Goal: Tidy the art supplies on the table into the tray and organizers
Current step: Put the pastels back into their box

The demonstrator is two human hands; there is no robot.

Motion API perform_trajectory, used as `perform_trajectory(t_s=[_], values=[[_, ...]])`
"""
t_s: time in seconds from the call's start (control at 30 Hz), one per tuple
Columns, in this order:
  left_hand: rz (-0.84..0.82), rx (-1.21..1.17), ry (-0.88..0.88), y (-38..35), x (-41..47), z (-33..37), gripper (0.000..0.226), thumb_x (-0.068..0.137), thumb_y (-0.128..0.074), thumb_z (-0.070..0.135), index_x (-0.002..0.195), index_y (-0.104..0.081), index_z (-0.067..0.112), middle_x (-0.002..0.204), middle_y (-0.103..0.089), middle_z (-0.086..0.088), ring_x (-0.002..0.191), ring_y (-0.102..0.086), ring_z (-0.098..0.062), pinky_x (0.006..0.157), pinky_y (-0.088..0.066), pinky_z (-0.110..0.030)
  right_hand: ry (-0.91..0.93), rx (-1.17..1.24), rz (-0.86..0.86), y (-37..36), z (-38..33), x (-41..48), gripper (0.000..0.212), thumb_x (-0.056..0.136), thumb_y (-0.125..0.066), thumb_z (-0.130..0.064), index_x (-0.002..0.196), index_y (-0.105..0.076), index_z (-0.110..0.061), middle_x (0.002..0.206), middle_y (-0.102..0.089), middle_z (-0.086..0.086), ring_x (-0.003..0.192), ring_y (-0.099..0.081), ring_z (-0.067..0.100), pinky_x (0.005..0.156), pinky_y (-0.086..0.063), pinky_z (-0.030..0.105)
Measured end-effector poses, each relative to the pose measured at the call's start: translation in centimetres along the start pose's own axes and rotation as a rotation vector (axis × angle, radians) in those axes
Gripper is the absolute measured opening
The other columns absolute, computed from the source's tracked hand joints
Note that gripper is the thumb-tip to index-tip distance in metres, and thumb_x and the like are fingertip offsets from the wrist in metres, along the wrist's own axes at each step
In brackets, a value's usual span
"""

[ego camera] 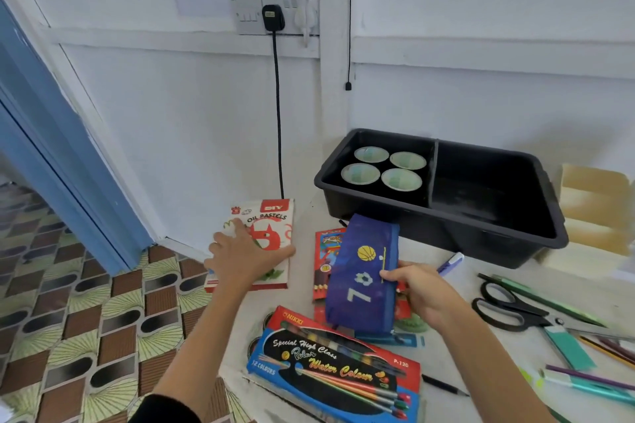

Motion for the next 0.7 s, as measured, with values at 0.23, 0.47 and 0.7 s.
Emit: perform_trajectory(t_s=[0.23,0.47,0.7], values=[[-0.017,-0.064,-0.013,1.8,-0.5,-2.0,0.122,0.053,-0.062,0.082,0.147,-0.011,0.024,0.146,-0.025,-0.017,0.135,-0.026,-0.038,0.107,-0.029,-0.056,0.013,-0.043,0.007,-7.3,0.9,3.4,0.023,0.081,-0.057,0.014,0.091,-0.051,-0.006,0.080,-0.061,0.009,0.069,-0.059,0.022,0.056,-0.050,0.034],[-0.060,-0.039,-0.081,0.8,-2.0,-2.4,0.119,0.054,-0.062,0.081,0.148,-0.012,0.027,0.146,-0.025,-0.015,0.135,-0.027,-0.036,0.107,-0.028,-0.057,0.288,-0.716,0.155,-9.2,1.9,4.7,0.029,0.074,-0.078,-0.021,0.095,-0.065,-0.004,0.094,-0.068,0.010,0.082,-0.065,0.027,0.066,-0.052,0.032],[-0.124,0.015,-0.414,1.2,-4.7,0.6,0.119,0.045,-0.052,0.083,0.145,-0.010,0.034,0.146,-0.025,0.001,0.133,-0.028,-0.022,0.109,-0.029,-0.050,0.329,-0.335,0.252,-5.2,-1.4,2.5,0.032,0.095,-0.050,-0.030,0.096,-0.063,0.000,0.089,-0.068,0.020,0.070,-0.064,0.027,0.071,-0.057,0.042]])
Point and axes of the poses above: each hand's wrist, its own x-axis towards the middle knuckle, its own y-axis out of the back of the hand, z = x × y, the point moved 1 cm from there along x, towards the middle knuckle
